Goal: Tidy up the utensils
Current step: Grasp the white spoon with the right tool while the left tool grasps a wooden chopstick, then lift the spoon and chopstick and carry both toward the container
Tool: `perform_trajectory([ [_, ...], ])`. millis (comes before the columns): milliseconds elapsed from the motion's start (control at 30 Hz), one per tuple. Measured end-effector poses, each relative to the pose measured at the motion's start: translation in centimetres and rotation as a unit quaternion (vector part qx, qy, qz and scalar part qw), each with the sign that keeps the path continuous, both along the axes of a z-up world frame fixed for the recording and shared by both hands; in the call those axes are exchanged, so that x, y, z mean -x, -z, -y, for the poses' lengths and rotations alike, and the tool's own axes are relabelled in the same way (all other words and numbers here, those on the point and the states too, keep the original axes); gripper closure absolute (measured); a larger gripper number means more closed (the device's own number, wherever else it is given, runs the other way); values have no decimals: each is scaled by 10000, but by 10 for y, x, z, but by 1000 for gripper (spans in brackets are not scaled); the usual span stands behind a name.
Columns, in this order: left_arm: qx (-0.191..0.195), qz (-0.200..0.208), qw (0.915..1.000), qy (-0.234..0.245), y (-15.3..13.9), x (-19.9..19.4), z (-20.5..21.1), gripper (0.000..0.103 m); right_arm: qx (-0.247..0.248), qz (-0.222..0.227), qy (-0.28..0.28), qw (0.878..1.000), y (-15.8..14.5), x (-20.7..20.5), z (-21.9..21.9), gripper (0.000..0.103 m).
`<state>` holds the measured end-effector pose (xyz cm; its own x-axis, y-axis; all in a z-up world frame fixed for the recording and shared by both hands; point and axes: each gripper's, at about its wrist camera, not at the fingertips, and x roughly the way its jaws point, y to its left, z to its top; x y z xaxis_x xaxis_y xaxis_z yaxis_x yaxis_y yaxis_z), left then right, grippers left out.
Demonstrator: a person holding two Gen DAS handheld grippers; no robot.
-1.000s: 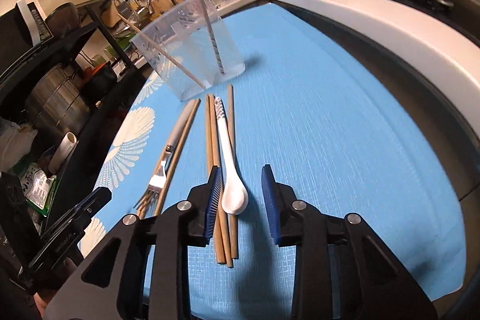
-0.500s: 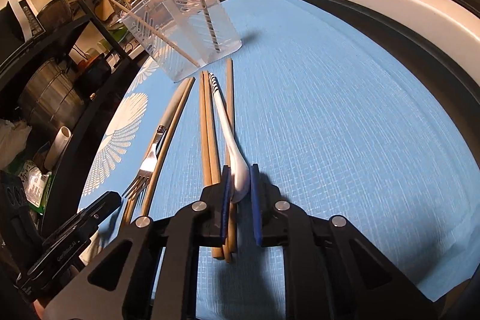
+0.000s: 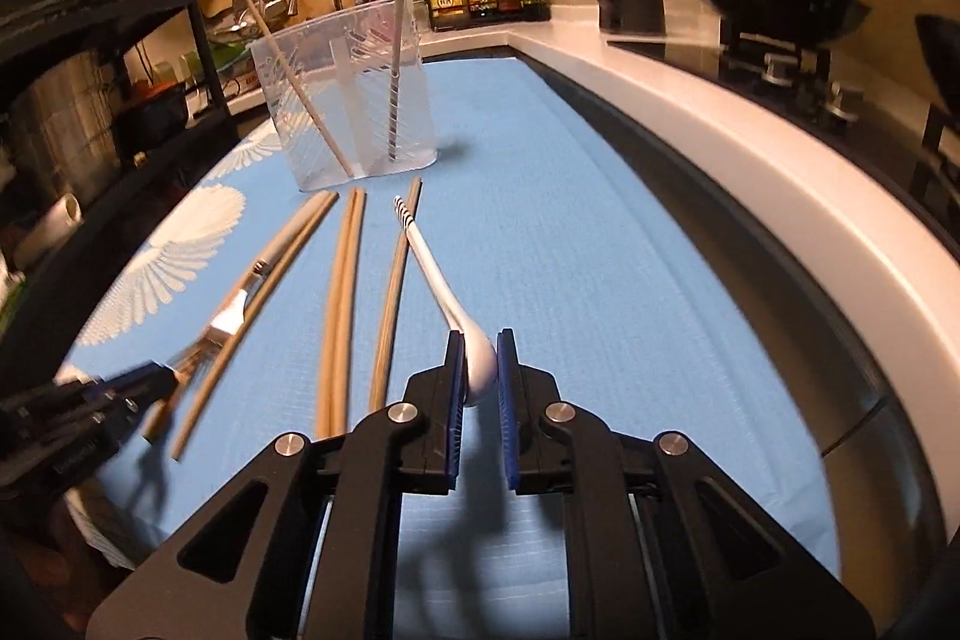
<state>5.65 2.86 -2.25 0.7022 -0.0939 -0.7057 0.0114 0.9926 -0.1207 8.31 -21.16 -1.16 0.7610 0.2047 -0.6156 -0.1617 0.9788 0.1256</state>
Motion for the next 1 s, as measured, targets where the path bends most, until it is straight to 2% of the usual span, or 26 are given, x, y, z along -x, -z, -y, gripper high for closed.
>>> perform_trajectory([
  [67,-34,-43,10000,-57,1,2,-1,96,117,56,-23,9999,5,3,3,92],
  [133,-63,-35,9999,-96,1,3,0,96,126,49,-46,9999,10,4,5,92],
  [267,-377,54,9993,-27,0,7,10,96,82,112,-98,9999,18,7,7,92],
  [400,-442,122,9989,-40,1,7,13,96,-22,195,-178,9996,19,11,5,91],
  [533,-600,190,9980,-53,2,7,19,96,94,316,-268,9991,21,17,-1,90],
  [867,-618,199,9973,-335,2,14,11,97,156,366,-159,9991,21,21,-1,92],
  [1000,-622,240,9971,-366,3,11,12,97,158,352,-167,9991,22,19,-3,88],
])
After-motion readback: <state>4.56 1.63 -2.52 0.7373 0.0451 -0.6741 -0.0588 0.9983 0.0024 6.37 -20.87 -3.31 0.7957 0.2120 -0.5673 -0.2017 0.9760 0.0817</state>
